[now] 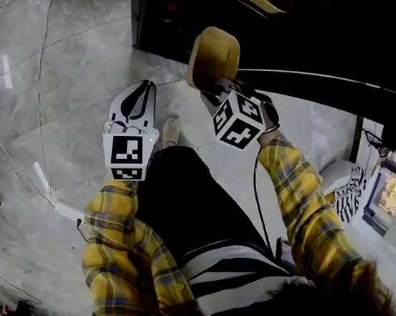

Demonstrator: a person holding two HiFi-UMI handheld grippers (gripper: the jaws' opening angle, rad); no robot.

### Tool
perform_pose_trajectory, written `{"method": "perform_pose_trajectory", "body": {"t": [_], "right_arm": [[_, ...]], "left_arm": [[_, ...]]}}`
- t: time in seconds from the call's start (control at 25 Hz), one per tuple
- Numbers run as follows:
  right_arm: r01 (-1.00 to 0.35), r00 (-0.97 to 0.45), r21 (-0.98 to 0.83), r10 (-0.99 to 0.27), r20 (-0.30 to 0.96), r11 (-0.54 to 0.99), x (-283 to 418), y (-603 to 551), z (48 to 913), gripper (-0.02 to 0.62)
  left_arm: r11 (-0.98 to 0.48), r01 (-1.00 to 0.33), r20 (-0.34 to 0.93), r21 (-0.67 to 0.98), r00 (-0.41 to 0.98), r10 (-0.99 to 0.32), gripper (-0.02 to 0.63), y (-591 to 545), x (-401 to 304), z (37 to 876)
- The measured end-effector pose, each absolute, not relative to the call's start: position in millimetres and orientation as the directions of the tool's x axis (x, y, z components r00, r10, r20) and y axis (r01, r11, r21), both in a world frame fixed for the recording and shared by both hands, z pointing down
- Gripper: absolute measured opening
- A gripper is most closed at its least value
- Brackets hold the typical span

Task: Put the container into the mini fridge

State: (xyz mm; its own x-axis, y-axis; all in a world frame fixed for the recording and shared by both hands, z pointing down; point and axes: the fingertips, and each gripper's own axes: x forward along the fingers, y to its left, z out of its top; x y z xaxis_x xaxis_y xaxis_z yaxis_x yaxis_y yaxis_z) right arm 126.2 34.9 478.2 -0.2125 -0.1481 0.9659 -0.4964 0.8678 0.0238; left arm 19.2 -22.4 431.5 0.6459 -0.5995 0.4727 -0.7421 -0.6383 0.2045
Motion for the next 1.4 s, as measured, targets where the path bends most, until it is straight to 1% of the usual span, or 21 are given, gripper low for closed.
{"method": "perform_pose_trajectory", "body": {"t": [0.28, 0.76, 1.08, 1.4], "right_arm": [[-0.491, -0.181, 0.071, -0.182, 0.967, 0.868, 140, -14, 501, 0.029], [-0.539, -0.091, 0.177, -0.267, 0.959, 0.824, 174, -92, 530, 0.029], [-0.537, -0.037, 0.233, -0.298, 0.954, 0.811, 188, -117, 552, 0.029], [-0.584, -0.012, 0.292, -0.368, 0.930, 0.757, 200, -139, 555, 0.031]], "left_arm": [[-0.608, -0.768, 0.464, 0.198, 0.620, -0.633, 0.028, -56, 27, 451], [-0.589, -0.785, 0.435, 0.190, 0.606, -0.666, 0.028, -104, 47, 469], [-0.592, -0.784, 0.422, 0.187, 0.608, -0.673, 0.028, -121, 62, 476], [-0.570, -0.802, 0.429, 0.181, 0.586, -0.688, 0.028, -126, 64, 488]]}}
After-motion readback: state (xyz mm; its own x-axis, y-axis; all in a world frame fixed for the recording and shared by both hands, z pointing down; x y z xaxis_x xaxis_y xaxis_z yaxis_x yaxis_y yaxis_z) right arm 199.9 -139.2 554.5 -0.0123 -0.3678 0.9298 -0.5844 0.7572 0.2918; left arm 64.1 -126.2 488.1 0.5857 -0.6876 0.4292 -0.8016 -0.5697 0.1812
